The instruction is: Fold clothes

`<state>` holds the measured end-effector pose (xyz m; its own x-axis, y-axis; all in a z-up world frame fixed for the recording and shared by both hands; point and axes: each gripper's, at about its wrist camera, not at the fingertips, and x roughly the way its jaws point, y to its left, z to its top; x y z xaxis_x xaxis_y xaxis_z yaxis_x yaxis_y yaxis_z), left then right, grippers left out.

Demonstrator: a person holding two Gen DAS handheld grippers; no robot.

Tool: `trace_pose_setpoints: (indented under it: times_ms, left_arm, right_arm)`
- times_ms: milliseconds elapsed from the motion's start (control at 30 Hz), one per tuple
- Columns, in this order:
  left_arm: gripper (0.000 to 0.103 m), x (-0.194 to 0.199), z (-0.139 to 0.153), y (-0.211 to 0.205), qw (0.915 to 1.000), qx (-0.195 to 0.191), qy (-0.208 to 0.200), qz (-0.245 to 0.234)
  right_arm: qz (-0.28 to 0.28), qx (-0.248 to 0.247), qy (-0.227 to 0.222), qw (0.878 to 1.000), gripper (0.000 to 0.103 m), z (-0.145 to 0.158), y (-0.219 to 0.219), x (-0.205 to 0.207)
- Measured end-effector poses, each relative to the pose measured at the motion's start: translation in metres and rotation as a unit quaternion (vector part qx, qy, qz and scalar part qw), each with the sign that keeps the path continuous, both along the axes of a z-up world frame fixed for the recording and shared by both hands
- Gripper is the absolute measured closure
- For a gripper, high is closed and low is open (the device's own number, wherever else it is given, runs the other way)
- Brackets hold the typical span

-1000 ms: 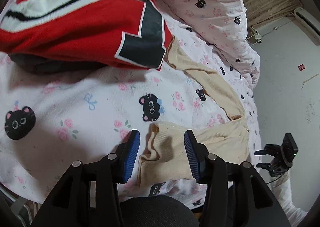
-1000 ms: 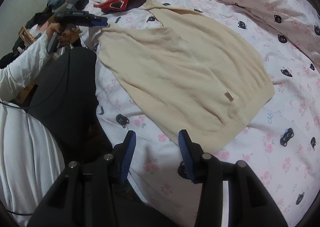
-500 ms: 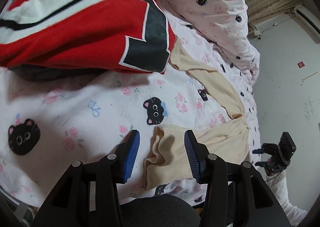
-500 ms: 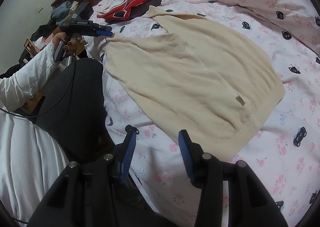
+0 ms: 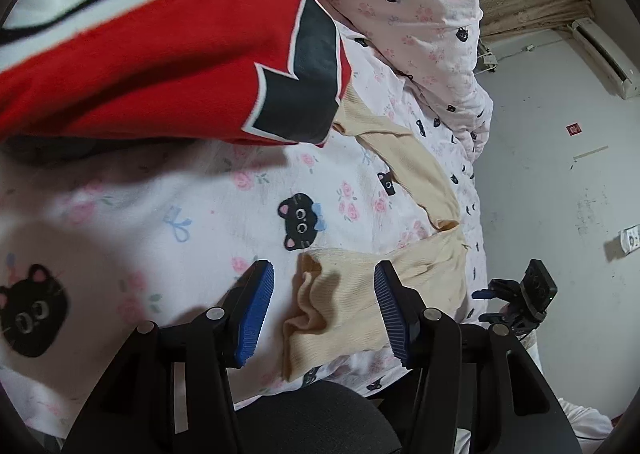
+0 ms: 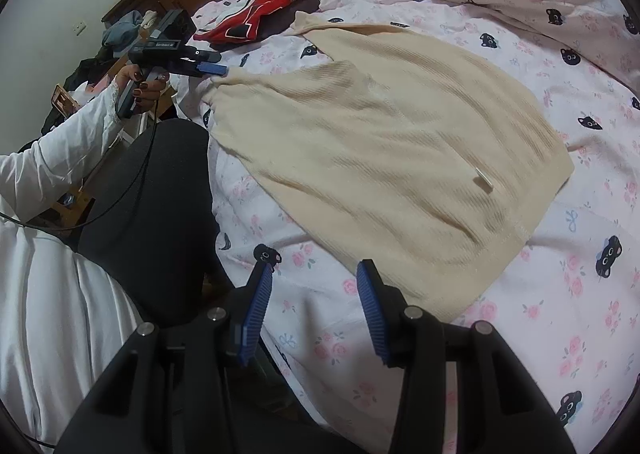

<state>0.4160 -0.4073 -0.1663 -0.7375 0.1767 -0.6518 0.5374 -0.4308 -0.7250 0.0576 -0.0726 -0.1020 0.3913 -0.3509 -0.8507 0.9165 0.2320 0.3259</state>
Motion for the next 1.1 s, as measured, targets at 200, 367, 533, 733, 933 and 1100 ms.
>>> trace_pose_setpoints:
  times_ms: [200, 367, 533, 733, 933, 1100]
  left_arm:
    - [0.056, -0.017, -0.001, 0.006, 0.9996, -0.012, -0.011, -0.021]
    - [0.056, -0.027, -0.001, 0.007, 0.9991, -0.025, -0.017, -0.031]
    - [0.079, -0.032, 0.003, 0.010, 0.9975, -0.044, -0.032, -0.045]
    - [0.095, -0.027, 0.011, 0.009, 0.9964, -0.072, -0.038, -0.021]
    - [0.096, -0.020, 0.010, -0.002, 0.9951, -0.086, -0.045, 0.019]
    - [0.096, -0.019, -0.003, -0.007, 0.9948, -0.083, -0.050, 0.032]
  right_arm:
    - [0.000, -0.001, 0.001, 1.000, 0.057, 0.000, -0.001, 0.001]
    - [-0.001, 0.000, -0.004, 1.000, 0.057, 0.000, 0.001, 0.001]
    - [0.001, 0.005, 0.002, 1.000, 0.056, -0.003, 0.002, 0.004]
    - [-0.002, 0.003, -0.003, 1.000, 0.055, -0.005, 0.001, 0.003]
    - [-0.003, 0.003, -0.005, 1.000, 0.055, -0.008, -0.002, 0.004]
    - [-0.007, 0.003, -0.007, 1.000, 0.055, -0.009, 0.000, 0.005]
